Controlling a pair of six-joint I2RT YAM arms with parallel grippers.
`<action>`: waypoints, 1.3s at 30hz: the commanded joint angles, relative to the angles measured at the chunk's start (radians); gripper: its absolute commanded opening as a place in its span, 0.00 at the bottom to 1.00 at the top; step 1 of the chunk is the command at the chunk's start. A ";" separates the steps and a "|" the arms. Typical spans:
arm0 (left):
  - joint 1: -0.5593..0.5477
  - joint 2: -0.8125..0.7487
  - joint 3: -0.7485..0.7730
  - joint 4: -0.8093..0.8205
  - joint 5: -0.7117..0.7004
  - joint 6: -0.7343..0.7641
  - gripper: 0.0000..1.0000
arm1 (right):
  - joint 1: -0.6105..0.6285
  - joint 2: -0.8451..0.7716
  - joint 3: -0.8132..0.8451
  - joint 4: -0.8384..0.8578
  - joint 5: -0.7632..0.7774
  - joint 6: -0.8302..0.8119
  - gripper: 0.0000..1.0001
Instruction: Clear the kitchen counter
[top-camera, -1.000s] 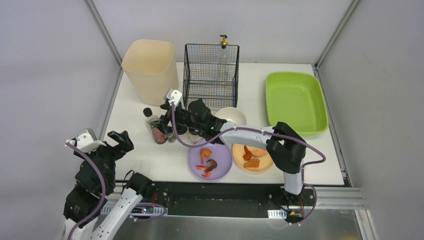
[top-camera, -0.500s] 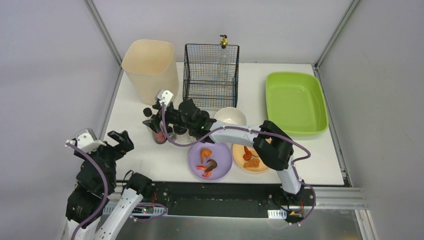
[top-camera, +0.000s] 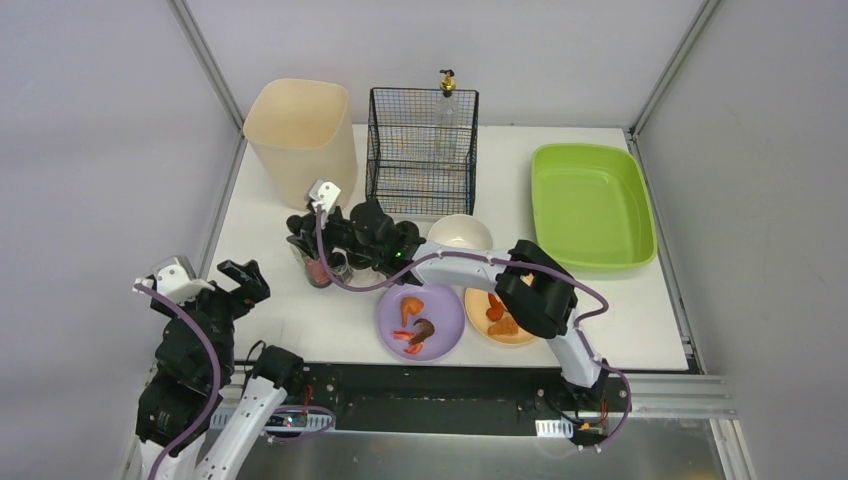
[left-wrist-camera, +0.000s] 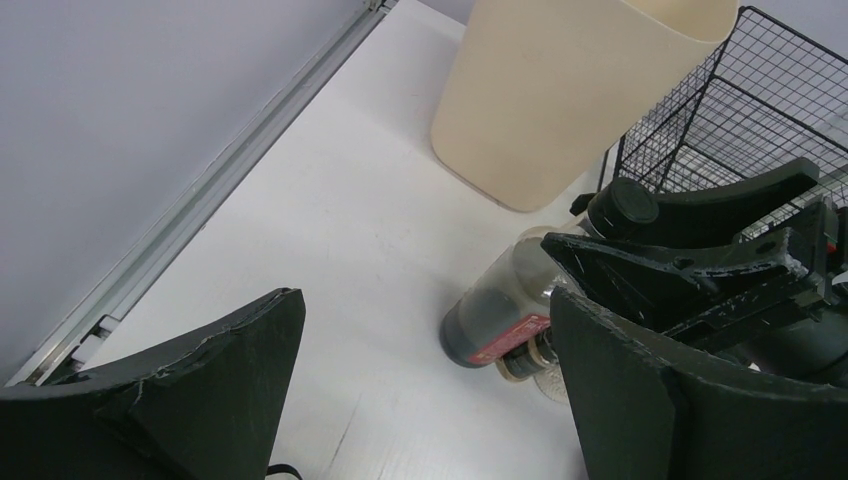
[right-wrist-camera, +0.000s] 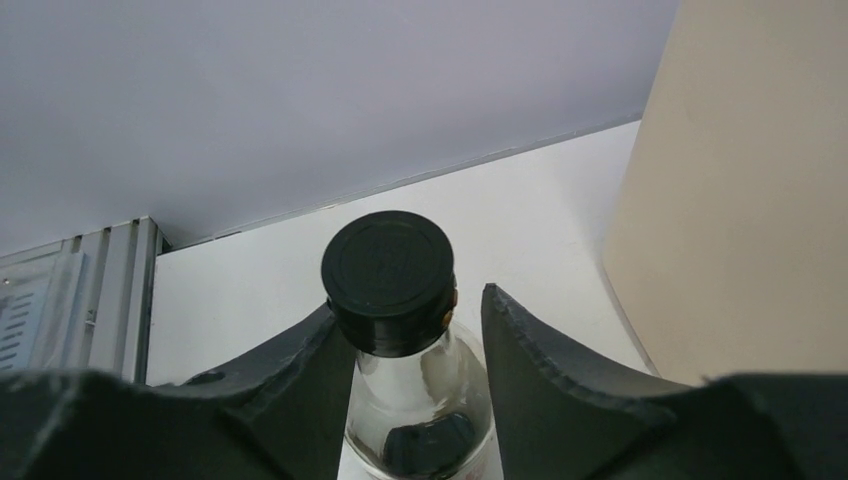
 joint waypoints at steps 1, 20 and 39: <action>0.012 0.020 -0.006 0.040 0.023 0.001 0.97 | 0.007 0.009 0.056 0.055 -0.002 -0.001 0.48; 0.025 0.025 -0.006 0.042 0.035 0.003 0.97 | 0.017 -0.015 0.098 0.102 -0.027 0.002 0.00; 0.032 0.024 -0.005 0.043 0.039 0.003 0.97 | 0.015 -0.127 0.249 0.019 0.002 -0.115 0.00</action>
